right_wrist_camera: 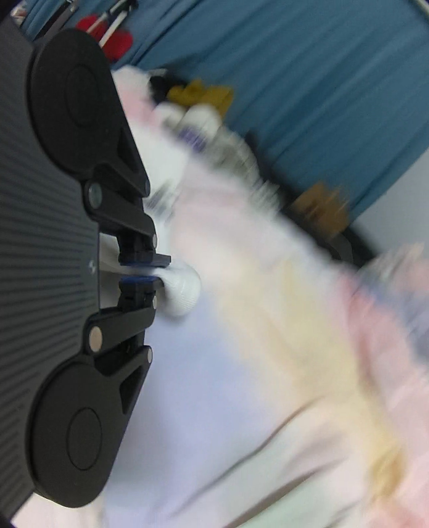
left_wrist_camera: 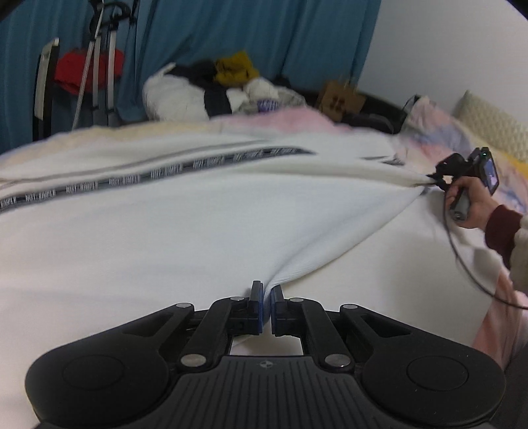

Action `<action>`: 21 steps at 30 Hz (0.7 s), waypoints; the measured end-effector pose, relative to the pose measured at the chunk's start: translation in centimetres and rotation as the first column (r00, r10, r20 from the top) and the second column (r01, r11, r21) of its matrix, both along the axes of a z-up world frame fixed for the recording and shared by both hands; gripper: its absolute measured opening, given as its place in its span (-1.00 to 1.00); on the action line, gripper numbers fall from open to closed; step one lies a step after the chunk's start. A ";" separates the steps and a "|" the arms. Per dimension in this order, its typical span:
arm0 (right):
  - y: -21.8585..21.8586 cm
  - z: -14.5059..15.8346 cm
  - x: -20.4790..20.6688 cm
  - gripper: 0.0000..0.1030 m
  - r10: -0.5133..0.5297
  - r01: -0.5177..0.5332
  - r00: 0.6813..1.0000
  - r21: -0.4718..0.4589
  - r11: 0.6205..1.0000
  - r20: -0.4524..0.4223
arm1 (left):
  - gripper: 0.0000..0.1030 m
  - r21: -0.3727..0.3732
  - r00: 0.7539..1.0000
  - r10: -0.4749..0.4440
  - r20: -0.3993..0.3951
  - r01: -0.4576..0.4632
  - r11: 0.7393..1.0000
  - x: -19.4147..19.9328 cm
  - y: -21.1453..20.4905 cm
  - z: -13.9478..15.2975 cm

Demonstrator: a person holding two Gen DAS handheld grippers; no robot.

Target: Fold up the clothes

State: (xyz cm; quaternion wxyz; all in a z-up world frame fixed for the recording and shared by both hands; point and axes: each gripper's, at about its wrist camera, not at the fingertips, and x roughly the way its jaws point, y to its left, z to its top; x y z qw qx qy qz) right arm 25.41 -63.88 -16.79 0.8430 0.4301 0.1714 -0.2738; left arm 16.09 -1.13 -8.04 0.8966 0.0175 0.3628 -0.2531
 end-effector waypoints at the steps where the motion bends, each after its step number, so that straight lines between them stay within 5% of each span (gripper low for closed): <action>1: 0.0 -0.5 -0.1 -0.84 0.023 -0.023 1.000 -0.011 1.000 -0.020 | -0.90 0.003 1.000 0.006 -0.010 -0.006 1.000 0.2 0.0 -0.4; 6: 1.4 1.3 -0.8 -0.75 0.136 -0.144 0.988 -0.110 0.984 -0.076 | -0.79 -0.049 0.998 0.047 -0.049 -0.049 0.998 1.1 0.7 -0.1; 13: 5.3 4.5 -7.1 -0.74 0.175 -0.187 0.978 -0.107 0.977 -0.116 | -0.18 -0.070 0.991 0.116 -0.059 -0.120 0.990 -0.1 1.8 1.5; 21: 9.6 7.4 -14.2 -0.74 0.172 -0.181 0.975 -0.053 0.982 -0.142 | 0.29 -0.145 0.945 0.283 -0.167 -0.307 0.941 -3.2 5.9 3.7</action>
